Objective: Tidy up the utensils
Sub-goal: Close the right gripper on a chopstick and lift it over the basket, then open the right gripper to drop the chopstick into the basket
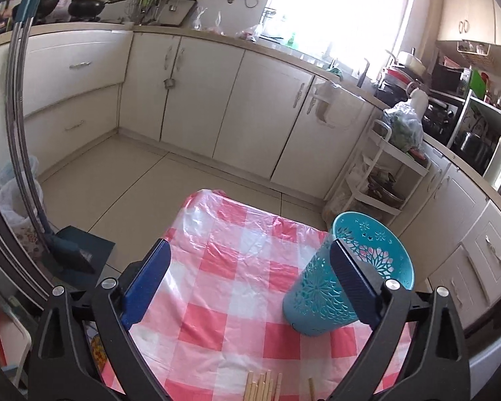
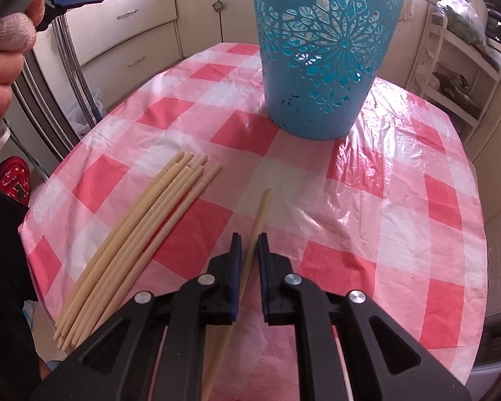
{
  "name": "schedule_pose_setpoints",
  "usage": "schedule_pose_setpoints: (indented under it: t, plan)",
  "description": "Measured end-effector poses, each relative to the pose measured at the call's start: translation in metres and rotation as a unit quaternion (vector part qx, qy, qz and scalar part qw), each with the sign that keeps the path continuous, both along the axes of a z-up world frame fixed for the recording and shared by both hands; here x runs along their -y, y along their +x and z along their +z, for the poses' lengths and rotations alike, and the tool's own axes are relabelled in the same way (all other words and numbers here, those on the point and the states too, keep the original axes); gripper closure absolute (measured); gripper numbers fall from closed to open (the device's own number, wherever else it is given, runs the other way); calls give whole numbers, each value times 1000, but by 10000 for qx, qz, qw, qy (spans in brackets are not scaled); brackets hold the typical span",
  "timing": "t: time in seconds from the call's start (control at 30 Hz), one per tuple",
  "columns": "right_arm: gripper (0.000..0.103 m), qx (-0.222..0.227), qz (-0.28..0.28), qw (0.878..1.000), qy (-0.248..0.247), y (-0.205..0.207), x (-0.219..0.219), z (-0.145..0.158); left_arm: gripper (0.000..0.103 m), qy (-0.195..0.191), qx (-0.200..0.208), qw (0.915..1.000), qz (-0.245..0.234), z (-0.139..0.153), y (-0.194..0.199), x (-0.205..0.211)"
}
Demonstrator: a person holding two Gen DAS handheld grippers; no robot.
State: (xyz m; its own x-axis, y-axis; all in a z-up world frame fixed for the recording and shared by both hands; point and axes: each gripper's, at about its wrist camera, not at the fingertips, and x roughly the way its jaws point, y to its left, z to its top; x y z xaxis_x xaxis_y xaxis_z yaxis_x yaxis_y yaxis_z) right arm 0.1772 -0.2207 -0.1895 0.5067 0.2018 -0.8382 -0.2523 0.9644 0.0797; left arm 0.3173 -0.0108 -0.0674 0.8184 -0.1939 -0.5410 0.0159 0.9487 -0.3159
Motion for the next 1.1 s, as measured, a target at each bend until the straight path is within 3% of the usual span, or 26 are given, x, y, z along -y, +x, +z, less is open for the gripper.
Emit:
schedule_pose_setpoints:
  t: [0.1, 0.2, 0.47, 0.63, 0.77, 0.9, 1.1]
  plan:
    - [97, -95, -244, 9975, 656, -5, 19, 5, 10, -77, 90, 9999, 105, 4, -2, -7]
    - [97, 106, -384, 9915, 1235, -18, 37, 23, 9, -127, 143, 9997, 150, 9, -3, -8]
    - [97, 1266, -448, 9653, 2241, -17, 68, 114, 8, -108, 57, 9996, 260, 4, -1, -4]
    - [97, 2165, -545, 9492, 2219, 22, 67, 170, 8, -118, 53, 9994, 335, 2, 0, -3]
    - [97, 2736, -881, 9329, 2168, 60, 63, 195, 8, -81, 94, 9993, 349, 3, 0, -1]
    - [97, 3158, -1403, 9149, 2087, 94, 62, 196, 8, 2, 180, 9991, 393, 4, -2, -1]
    - [97, 3252, -1904, 9095, 1757, 124, 66, 175, 8, 1, 193, 9992, 361, 4, -3, -1]
